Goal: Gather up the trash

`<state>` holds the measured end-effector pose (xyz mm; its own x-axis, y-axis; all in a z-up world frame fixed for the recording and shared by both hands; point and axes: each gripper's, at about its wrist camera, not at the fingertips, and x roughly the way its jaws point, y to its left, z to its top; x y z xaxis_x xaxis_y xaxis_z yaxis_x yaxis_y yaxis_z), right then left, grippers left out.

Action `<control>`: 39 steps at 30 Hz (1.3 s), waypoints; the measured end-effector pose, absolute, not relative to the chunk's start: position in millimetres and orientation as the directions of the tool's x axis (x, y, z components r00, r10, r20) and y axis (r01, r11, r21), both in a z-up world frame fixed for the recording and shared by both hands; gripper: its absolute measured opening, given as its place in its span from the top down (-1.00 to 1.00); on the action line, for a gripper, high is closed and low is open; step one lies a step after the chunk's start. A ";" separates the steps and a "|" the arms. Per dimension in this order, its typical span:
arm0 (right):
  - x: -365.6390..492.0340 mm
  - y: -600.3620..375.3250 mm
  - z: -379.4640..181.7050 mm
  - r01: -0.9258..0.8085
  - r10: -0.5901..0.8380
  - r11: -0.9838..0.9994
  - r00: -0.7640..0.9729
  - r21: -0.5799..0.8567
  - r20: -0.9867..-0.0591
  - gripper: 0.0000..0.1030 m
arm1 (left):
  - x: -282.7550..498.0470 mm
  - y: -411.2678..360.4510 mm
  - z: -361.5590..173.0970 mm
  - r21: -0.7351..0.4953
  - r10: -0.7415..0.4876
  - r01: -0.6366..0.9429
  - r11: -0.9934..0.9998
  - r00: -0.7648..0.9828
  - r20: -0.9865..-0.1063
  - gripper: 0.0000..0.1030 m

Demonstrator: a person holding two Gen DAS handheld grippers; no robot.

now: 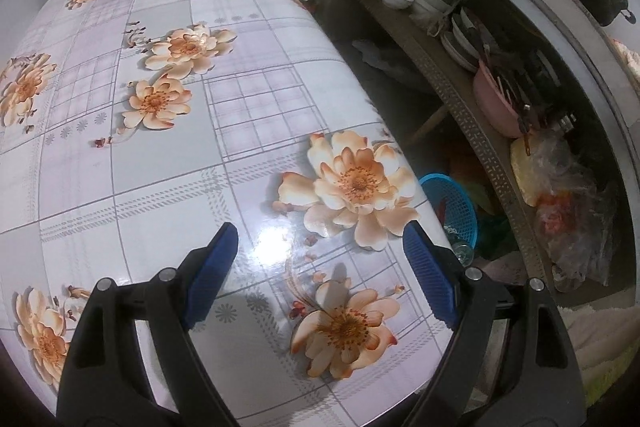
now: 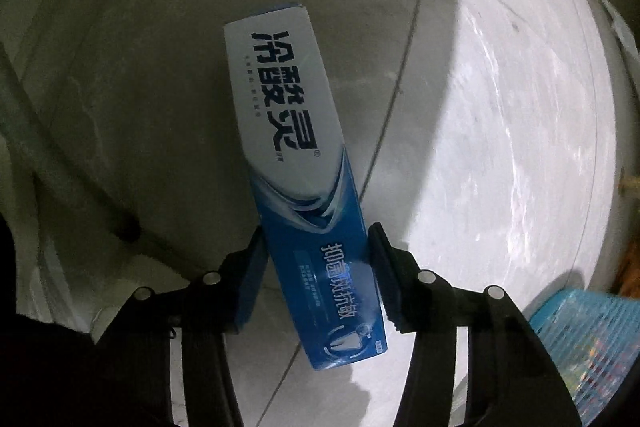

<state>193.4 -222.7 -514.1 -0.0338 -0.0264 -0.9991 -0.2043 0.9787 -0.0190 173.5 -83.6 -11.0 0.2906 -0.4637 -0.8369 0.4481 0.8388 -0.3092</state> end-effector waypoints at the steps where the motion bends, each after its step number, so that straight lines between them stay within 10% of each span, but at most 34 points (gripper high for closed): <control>1: 184.5 -229.4 -509.0 -0.165 0.001 0.986 -0.044 0.008 -0.999 0.06 | 172.6 -84.3 -10.1 -0.314 -0.471 0.453 0.834 0.291 -0.833 -0.56; 13: 16.7 -294.9 -390.3 0.236 0.236 0.947 -0.040 0.220 -0.971 0.08 | 153.8 -91.4 8.6 -0.387 -0.588 0.521 0.761 0.300 -0.751 -0.56; 24: -31.1 -391.0 -167.7 0.514 0.246 0.710 0.460 0.481 -0.853 0.07 | 125.6 -89.6 25.7 -0.432 -0.668 0.573 0.696 0.298 -0.682 -0.56; 39: -4.5 -548.6 -246.1 0.859 0.114 0.039 0.504 0.511 -0.856 -0.21 | 78.7 -78.3 19.6 -0.411 -0.666 0.606 0.681 0.279 -0.692 -0.56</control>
